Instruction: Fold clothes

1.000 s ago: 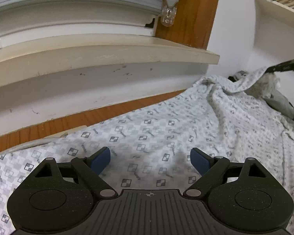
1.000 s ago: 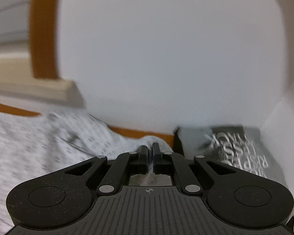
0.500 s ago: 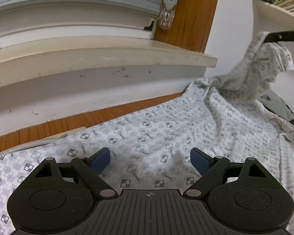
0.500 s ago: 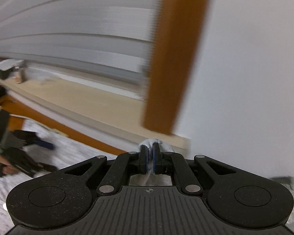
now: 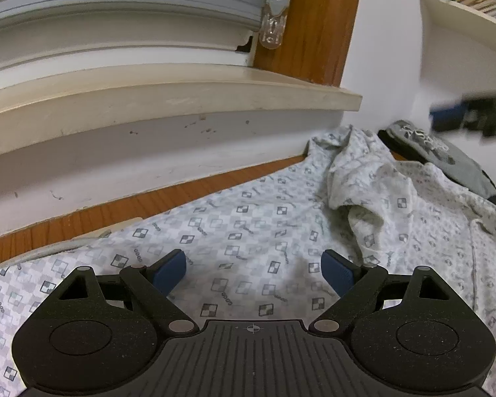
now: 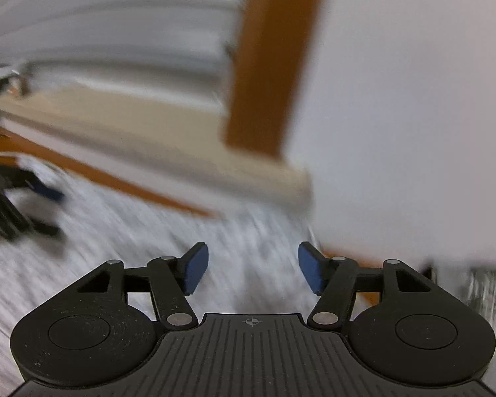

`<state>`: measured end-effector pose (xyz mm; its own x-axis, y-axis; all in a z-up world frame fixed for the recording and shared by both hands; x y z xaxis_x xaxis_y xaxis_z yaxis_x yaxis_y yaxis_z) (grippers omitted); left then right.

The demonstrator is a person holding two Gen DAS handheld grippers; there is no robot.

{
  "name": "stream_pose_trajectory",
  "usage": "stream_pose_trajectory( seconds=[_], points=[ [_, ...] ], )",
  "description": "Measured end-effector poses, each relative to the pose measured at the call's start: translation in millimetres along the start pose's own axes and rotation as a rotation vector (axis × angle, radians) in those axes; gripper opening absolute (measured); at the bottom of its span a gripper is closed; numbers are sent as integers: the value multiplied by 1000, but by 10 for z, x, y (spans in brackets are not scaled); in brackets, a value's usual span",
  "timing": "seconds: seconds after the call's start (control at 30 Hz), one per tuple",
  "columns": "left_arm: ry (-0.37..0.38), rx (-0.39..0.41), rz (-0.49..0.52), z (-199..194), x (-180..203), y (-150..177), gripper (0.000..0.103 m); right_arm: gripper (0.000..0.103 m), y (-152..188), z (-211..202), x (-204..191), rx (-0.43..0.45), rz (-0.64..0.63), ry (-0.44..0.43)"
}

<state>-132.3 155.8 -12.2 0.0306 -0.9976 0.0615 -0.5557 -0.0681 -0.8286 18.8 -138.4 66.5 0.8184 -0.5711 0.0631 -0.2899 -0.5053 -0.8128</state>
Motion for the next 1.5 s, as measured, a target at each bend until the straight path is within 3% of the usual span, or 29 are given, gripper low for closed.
stream_pose_trajectory(
  seconds=[0.17, 0.27, 0.4, 0.5, 0.67, 0.73, 0.77, 0.8, 0.83, 0.87, 0.97, 1.07, 1.17, 1.33, 1.4, 1.5],
  points=[
    [11, 38, -30, -101, 35, -69, 91, 62, 593, 326, 514, -21, 125, 54],
    [82, 37, -64, -145, 226, -170, 91, 64, 753, 436, 720, -9, 152, 101],
    [151, -7, -46, -82, 547, -231, 91, 66, 873, 544, 890, -8, 240, 76],
    [142, -54, 2, 48, 730, -210, 91, 67, 873, 533, 929, -3, 266, 66],
    [125, -68, 40, 200, 892, -182, 89, 73, 876, 556, 910, -13, 266, 46],
    [132, -64, 73, 229, 930, -198, 76, 73, 877, 564, 906, -14, 265, 45],
    [134, -54, 76, 214, 928, -223, 62, 73, 879, 566, 904, -14, 266, 46],
    [135, -42, 77, 193, 924, -252, 27, 73, 881, 565, 902, -14, 267, 47],
    [142, -31, 70, 168, 923, -293, 9, 73, 884, 567, 901, -14, 267, 49],
    [148, -20, 65, 111, 910, -350, 6, 73, 888, 572, 901, -14, 267, 49],
    [149, 38, 75, -180, 856, -565, 6, 73, 896, 560, 903, -14, 267, 51],
    [111, 129, 70, -757, 628, -872, 6, 73, 912, 556, 881, -12, 269, 51],
    [-9, 184, 47, -1317, 186, -1023, 6, 73, 922, 551, 874, -7, 274, 51],
    [-131, 88, -11, -1488, -318, -739, 25, 73, 925, 554, 861, 4, 270, 51],
    [-155, 53, -28, -1412, -408, -568, 41, 73, 920, 548, 857, 9, 264, 58],
    [-174, 12, -59, -1268, -505, -363, 48, 74, 917, 557, 843, 6, 250, 67]
  ],
)
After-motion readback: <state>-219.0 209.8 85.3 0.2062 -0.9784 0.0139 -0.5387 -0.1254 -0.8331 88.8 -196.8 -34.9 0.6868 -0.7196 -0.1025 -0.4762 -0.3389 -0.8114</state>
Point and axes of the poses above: each gripper's, at about its wrist camera, not at the fingertips, and z roughly the way its jaws point, x to its right, y to its underside, the point moved 6 cm from there along z, roughly the way its jaws point, and after that the axes turned 7 degrees about z, right-handed, at the moved point
